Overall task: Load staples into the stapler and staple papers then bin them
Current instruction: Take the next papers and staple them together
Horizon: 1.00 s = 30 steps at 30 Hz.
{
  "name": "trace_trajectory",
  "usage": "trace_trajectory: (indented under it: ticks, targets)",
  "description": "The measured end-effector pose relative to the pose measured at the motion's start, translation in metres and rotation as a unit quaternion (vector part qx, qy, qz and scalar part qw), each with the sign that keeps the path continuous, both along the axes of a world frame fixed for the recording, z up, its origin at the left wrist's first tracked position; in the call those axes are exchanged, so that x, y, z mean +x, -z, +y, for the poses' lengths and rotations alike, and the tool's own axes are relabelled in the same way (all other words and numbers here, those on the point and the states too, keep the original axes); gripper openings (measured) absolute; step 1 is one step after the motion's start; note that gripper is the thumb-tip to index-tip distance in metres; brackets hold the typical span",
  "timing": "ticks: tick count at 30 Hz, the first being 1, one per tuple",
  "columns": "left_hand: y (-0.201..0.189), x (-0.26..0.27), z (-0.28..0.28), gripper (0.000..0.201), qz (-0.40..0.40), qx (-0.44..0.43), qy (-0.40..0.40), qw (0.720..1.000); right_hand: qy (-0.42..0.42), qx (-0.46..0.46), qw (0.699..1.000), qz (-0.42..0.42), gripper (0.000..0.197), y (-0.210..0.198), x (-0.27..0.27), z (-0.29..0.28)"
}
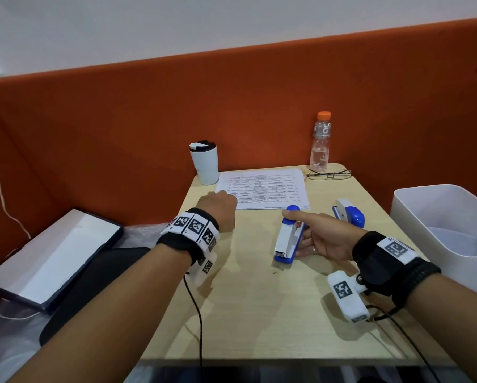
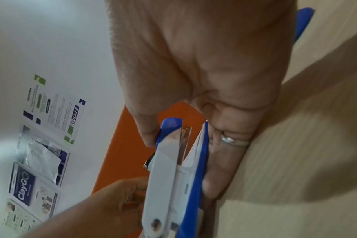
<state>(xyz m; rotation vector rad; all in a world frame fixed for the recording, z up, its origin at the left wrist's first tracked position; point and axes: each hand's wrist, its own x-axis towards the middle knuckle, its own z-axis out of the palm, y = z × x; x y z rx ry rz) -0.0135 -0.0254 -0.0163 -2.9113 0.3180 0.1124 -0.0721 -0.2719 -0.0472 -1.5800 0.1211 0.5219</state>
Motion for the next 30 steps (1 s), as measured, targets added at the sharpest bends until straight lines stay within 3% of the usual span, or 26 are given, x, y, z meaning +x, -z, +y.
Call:
trace_trajectory:
  ticks: [5, 12, 19, 24, 30]
  targets:
    - [-0.011, 0.011, -0.056, 0.033, -0.002, -0.006, 0.066, 0.998, -0.008, -0.058, 0.998, -0.012, 0.059, -0.009, -0.001, -0.006]
    - [-0.005, 0.042, -0.103, 0.028, 0.013, 0.020, 0.086, 0.996, -0.035, -0.130, 0.991, -0.015, 0.066, -0.013, 0.002, -0.022]
    - [0.007, 0.065, -0.118, 0.034, -0.011, 0.014, 0.099, 0.995, -0.049, -0.250, 0.963, -0.082, 0.082, -0.002, 0.007, -0.023]
    - [0.017, 0.076, -0.119, 0.026, 0.036, -0.020, 0.107, 0.993, -0.062, -0.308, 0.942, -0.115, 0.076, -0.004, 0.006, -0.020]
    - [0.012, 0.081, -0.112, 0.040, 0.027, -0.024, 0.139, 0.990, -0.088, -0.331, 0.933, -0.109, 0.071, -0.004, 0.010, -0.028]
